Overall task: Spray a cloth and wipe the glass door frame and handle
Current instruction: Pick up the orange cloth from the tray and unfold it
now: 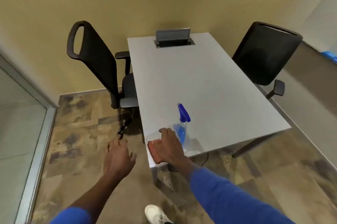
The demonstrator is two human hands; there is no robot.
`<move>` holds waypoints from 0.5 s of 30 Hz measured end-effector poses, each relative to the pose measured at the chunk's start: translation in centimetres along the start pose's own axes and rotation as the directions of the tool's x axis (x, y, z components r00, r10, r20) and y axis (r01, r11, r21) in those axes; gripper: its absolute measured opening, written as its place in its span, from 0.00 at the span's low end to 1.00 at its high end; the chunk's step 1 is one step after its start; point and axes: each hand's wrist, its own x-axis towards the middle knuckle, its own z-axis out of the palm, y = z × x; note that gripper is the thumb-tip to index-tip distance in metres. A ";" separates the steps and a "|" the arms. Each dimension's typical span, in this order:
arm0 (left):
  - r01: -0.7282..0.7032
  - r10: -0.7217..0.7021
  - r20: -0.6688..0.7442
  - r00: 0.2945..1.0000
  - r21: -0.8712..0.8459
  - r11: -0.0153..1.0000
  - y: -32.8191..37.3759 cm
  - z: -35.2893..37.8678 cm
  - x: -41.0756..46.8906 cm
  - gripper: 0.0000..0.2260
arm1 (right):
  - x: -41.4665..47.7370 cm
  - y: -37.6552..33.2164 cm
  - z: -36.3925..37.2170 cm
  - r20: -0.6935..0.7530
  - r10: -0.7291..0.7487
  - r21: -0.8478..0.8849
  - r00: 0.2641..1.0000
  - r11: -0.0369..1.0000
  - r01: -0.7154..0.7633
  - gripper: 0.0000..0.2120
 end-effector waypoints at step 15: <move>0.363 -0.198 0.336 0.921 -0.552 0.751 3.7 5.9 3.1 0.15 | 5.6 5.7 5.5 0.185 0.038 -0.449 0.982 0.892 0.050 0.28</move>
